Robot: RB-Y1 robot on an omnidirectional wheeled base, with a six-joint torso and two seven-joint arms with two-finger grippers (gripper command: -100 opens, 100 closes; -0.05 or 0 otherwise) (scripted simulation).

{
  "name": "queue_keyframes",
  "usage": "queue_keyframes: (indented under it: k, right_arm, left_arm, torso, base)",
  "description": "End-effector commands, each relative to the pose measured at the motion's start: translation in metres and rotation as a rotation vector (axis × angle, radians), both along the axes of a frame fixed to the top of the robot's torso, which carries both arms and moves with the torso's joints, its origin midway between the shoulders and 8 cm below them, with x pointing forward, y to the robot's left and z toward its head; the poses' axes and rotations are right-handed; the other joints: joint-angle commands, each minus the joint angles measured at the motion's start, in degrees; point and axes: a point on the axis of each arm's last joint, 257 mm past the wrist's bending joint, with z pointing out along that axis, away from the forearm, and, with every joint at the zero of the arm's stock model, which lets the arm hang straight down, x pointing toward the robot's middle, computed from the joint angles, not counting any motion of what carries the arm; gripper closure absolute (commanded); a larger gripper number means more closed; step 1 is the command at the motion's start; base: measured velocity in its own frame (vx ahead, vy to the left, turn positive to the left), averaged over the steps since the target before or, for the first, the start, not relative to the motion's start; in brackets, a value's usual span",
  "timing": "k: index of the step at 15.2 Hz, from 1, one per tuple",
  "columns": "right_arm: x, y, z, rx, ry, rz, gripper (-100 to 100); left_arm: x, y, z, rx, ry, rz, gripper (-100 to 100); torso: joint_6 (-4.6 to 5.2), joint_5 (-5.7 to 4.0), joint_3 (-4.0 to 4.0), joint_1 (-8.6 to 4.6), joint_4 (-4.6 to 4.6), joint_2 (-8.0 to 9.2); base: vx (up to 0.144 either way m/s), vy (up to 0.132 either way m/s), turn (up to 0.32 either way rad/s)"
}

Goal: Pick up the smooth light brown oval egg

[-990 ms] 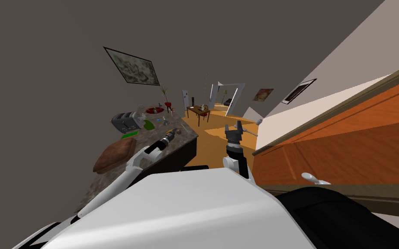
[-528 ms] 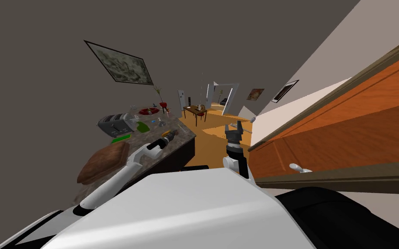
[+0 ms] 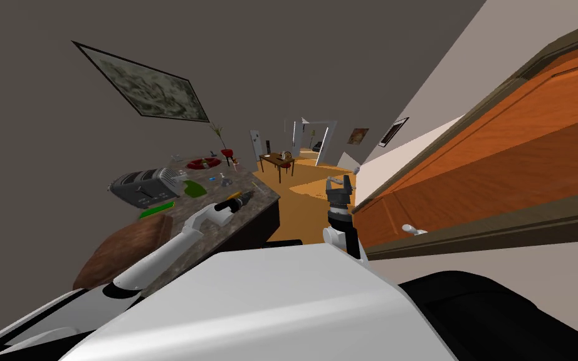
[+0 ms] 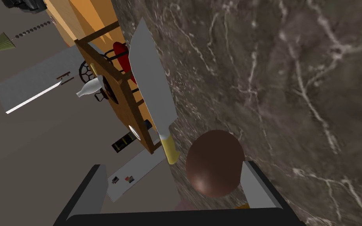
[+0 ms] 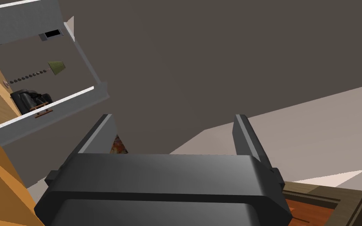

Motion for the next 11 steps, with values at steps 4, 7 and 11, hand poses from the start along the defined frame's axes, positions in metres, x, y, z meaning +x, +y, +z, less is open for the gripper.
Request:
queue_keyframes:
  k: [4,7,11]
  right_arm:
    - [0.0,0.0,0.0,0.0,0.0,0.0,0]
    - [0.0,0.0,0.0,0.0,0.0,0.0,0]
    - [0.0,0.0,0.0,0.0,0.0,0.0,0]
  left_arm:
    - [-0.003,0.023,-0.017,0.066,0.088,0.031,-100]
    - [-0.005,0.047,-0.027,0.127,0.161,0.06,-100]
    - [-0.01,0.071,-0.034,0.183,0.228,0.094,-100]
  torso:
    - [-0.01,0.0,0.0,-0.01,0.0,0.0]
    - [-0.01,0.0,0.0,-0.01,0.0,0.0]
    - [-0.02,0.0,0.0,-0.01,0.0,0.0]
  base:
    - [0.005,0.005,-0.108]
    - [0.004,0.007,-0.167]
    - [0.004,0.007,-0.125]
